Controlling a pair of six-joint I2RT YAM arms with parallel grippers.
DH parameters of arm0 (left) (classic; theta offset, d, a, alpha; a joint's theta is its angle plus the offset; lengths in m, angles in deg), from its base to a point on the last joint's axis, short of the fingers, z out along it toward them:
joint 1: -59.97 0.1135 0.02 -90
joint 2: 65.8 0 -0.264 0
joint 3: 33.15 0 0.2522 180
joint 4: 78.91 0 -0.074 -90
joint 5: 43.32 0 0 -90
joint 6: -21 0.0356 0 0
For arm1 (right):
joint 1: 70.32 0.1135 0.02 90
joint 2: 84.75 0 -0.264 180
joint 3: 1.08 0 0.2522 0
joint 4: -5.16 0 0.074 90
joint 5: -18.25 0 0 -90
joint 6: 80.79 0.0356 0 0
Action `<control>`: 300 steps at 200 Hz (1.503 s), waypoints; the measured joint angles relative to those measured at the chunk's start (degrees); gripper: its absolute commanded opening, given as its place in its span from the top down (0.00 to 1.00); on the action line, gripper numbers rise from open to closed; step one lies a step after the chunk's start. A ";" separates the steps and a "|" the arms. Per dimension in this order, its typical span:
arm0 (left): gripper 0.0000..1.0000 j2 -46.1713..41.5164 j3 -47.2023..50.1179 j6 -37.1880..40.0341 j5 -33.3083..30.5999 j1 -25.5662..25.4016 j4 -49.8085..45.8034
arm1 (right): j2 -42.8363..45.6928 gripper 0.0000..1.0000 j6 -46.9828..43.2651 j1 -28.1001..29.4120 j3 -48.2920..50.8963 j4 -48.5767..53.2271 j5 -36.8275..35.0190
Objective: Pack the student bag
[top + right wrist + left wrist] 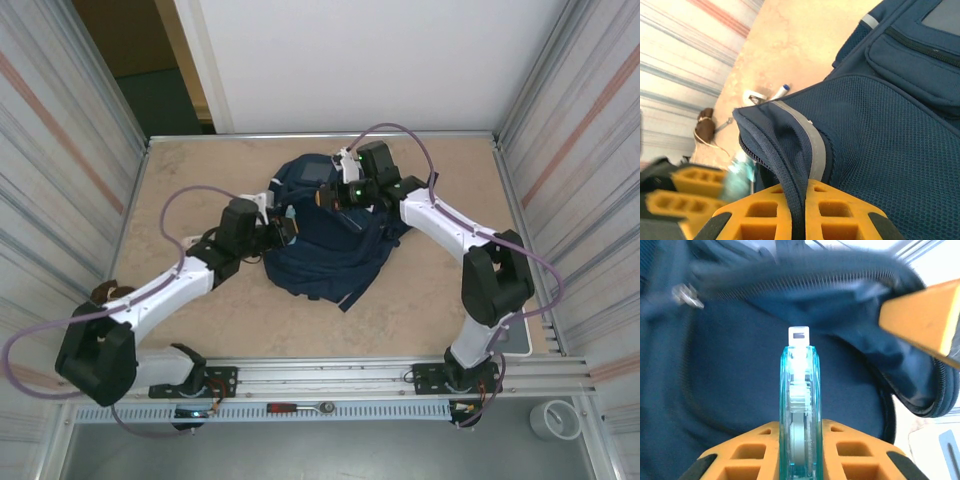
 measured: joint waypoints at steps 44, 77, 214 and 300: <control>0.74 8.85 -1.53 -6.32 -2.25 -2.86 7.58 | -1.36 1.00 2.67 0.00 -2.84 0.46 0.26; 0.60 13.20 -4.83 -8.39 -4.76 -3.69 10.29 | -1.36 1.00 3.67 -0.15 -2.84 0.57 0.31; 0.29 -13.29 7.32 6.40 -12.33 10.14 -5.44 | -1.36 1.00 4.13 -1.44 -0.17 -1.86 1.77; 0.25 7.48 1.36 16.79 -12.04 26.73 -13.57 | -1.36 1.00 4.31 -1.46 0.26 -2.69 2.23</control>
